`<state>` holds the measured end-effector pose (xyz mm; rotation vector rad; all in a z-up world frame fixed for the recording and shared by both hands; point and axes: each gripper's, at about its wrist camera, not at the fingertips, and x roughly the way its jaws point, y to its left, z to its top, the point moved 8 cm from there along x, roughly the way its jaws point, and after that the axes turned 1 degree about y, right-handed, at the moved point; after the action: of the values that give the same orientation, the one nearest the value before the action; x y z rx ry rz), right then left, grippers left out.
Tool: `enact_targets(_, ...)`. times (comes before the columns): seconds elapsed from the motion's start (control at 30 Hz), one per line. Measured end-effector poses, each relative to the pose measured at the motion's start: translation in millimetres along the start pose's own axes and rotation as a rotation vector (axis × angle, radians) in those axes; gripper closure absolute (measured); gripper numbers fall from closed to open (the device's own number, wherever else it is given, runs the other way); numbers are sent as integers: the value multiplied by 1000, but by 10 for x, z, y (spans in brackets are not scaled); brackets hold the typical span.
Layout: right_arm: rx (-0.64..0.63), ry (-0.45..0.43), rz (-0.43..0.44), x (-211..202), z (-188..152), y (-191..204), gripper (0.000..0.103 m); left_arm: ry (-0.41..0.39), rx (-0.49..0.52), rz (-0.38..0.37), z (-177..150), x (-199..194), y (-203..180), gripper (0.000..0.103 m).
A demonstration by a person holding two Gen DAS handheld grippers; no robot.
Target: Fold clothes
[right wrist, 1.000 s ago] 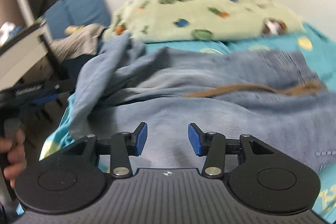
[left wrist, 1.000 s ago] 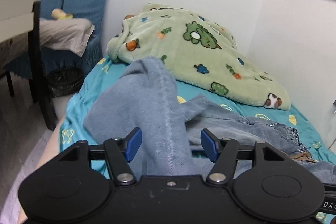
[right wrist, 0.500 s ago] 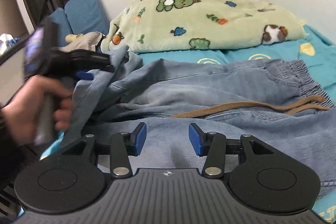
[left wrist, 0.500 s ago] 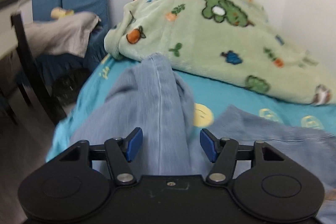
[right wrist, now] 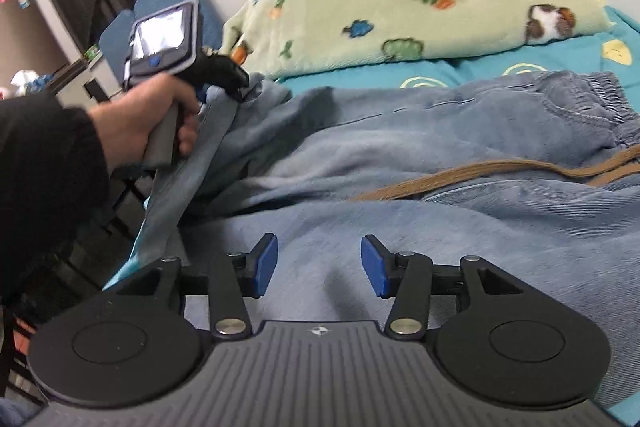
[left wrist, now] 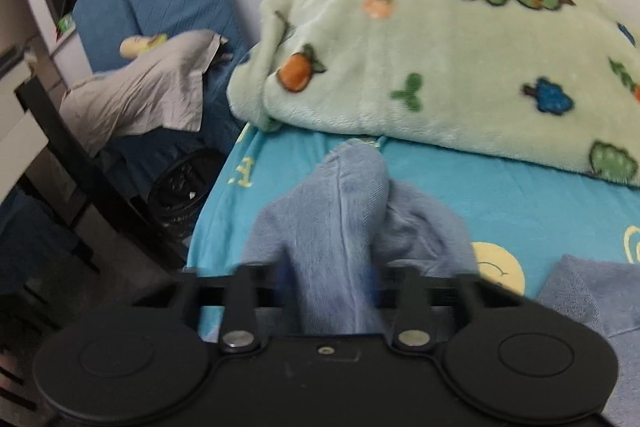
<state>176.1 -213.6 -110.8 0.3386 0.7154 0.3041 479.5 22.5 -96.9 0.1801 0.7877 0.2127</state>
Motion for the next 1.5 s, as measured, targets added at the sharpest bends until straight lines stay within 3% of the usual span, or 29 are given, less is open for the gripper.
enact_targets(0.13, -34, -19, -15, -116, -4, 11, 53, -45, -77, -38, 4, -367, 278, 99)
enact_targets(0.3, -49, -58, -14, -285, 5, 35, 53, -113, -248, -85, -132, -1067, 817, 99)
enact_targets(0.47, -48, -86, -24, -431, 14, 26, 53, -142, -475, -51, -617, -1630, 1599, 100)
enact_targets(0.63, -19, -116, -38, -603, 55, -69, 54, -103, -654, -15, -1234, -1903, 2181, 99)
enact_targets(0.77, 9, -158, -61, -852, 94, -219, 54, -61, -775, -3, -1730, -1957, 2453, 99)
enact_targets(0.93, 57, -291, -128, -1501, 358, -721, 54, -50, -833, -15, -2137, -1972, 2510, 99)
enact_targets(1.1, 274, -347, -242, -1957, 315, -1683, 52, -44, -857, -53, -2195, -1908, 2527, 99)
enact_targets(1.2, 482, -306, -251, -1960, 46, -2219, 50, -52, -857, -65, -2222, -1885, 2546, 99)
enact_targets(1.37, 750, -172, -198, -1639, -355, -2604, 49, -41, -914, -113, -2260, -1810, 2544, 99)
enact_targets(1.47, 842, -173, -124, -1510, -352, -2539, 27, -37, -942, -135, -2273, -1797, 2555, 99)
enact_targets(1.5, 881, -180, -98, -1491, -356, -2497, 27, -38, -954, -138, -2278, -1795, 2569, 99)
